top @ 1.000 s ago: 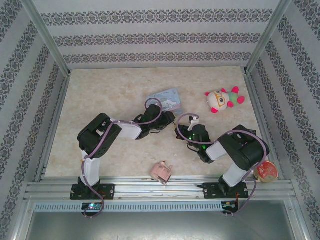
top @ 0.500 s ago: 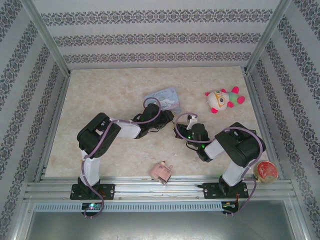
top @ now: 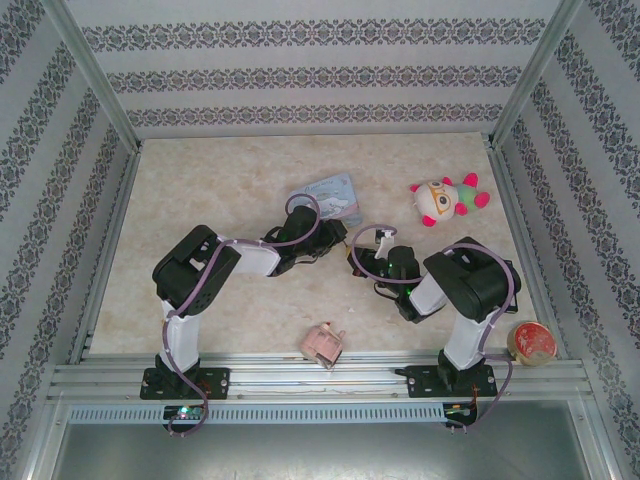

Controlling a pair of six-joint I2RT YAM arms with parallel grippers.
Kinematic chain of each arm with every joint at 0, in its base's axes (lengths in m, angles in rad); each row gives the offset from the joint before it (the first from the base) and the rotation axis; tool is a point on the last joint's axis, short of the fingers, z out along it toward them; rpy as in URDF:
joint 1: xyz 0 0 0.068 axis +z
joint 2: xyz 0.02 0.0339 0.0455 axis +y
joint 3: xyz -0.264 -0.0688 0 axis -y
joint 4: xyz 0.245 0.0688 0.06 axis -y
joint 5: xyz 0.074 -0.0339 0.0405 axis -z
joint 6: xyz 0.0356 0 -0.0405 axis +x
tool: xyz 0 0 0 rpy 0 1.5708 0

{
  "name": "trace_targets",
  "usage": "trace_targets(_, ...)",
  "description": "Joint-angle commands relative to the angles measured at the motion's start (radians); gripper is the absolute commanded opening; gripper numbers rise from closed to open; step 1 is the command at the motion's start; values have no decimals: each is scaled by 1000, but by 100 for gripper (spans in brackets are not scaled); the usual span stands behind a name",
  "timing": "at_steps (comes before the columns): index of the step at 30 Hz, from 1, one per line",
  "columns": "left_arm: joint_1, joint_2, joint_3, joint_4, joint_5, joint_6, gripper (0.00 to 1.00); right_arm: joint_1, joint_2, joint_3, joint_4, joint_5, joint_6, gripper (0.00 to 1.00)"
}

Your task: Unlock the padlock with the key

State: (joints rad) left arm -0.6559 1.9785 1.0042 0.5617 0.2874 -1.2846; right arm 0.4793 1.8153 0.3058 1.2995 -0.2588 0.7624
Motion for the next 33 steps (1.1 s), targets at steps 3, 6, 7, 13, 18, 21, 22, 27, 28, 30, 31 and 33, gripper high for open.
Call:
trace_targets(3,-25,-32,-28,-15,162,-76,19,-11,15,2,67,-49,38,0)
trace_targets(6,-26,-35,-27,-20,163,-72,19,-23,5,-6,67,-63,49,0)
trace_targets(7,-25,-35,-27,-23,163,-72,20,-28,0,-8,67,-66,53,0)
trace_targets(13,-27,-38,-31,-32,167,-71,20,-39,-27,-16,50,-65,74,0)
trace_targets(18,-26,-38,-26,-38,164,-68,20,-36,-22,-30,50,-35,103,0)
trace_targets(21,-27,-36,-24,-34,162,-70,20,-34,-17,-37,56,-25,112,0)
trace_targets(22,-26,-36,-24,-36,162,-70,20,-34,-17,-38,56,-21,115,0)
trace_targets(27,-26,-35,-27,-36,159,-70,20,-34,-26,-39,53,-11,118,0)
trace_targets(28,-26,-35,-27,-35,158,-70,20,-34,-27,-36,53,-12,118,0)
trace_targets(30,-26,-35,-30,-31,157,-72,20,-34,-28,-34,52,-14,119,0)
trace_targets(31,-25,-35,-31,-31,156,-73,20,-34,-28,-34,53,-16,120,0)
trace_targets(33,-25,-36,-34,-29,152,-75,20,-35,-28,-33,53,-21,120,0)
